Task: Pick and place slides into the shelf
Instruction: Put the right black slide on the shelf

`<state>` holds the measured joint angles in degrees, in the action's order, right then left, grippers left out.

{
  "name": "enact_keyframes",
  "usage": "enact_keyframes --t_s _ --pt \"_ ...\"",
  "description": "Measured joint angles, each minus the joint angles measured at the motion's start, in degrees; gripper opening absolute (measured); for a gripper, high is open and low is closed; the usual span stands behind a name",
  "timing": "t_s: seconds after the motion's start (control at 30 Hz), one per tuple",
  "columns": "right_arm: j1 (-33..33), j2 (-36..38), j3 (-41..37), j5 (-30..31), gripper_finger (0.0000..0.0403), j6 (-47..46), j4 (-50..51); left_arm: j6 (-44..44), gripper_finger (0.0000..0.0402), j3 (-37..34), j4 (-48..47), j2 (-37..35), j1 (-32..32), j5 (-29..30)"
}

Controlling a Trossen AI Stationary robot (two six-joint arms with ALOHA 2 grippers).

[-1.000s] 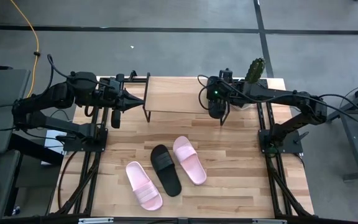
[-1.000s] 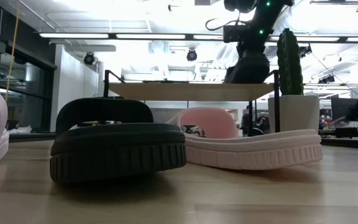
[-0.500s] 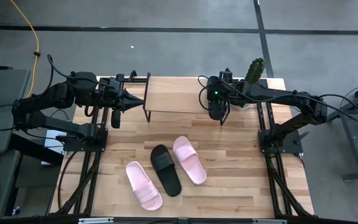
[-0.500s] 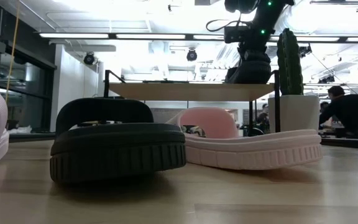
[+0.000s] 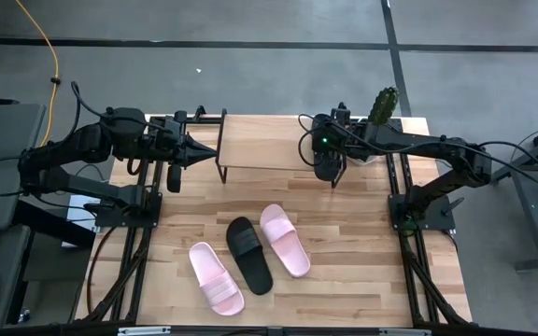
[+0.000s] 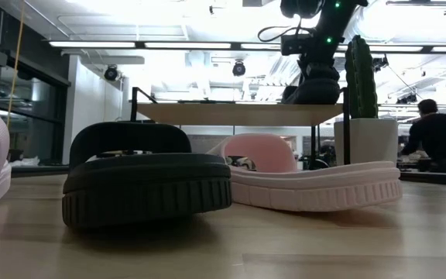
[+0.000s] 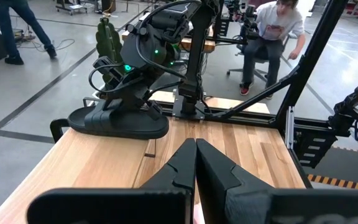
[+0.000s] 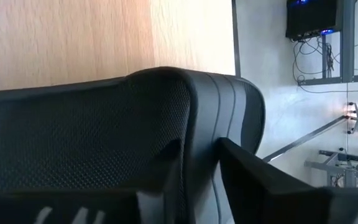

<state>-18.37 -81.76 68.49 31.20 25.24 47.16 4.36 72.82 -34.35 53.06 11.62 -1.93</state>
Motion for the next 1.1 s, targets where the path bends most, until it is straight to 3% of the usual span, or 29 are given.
enact_keyframes --t_s 0.57,1.1 --pt "5.1 0.0 -0.1 3.5 0.0115 -0.9 2.4 0.0 0.0001 0.0 -0.1 0.0 0.0 0.0" --pt "5.3 0.1 -0.1 5.2 0.0115 -0.9 3.3 0.0 0.0001 0.0 -0.1 0.0 0.0 0.0"
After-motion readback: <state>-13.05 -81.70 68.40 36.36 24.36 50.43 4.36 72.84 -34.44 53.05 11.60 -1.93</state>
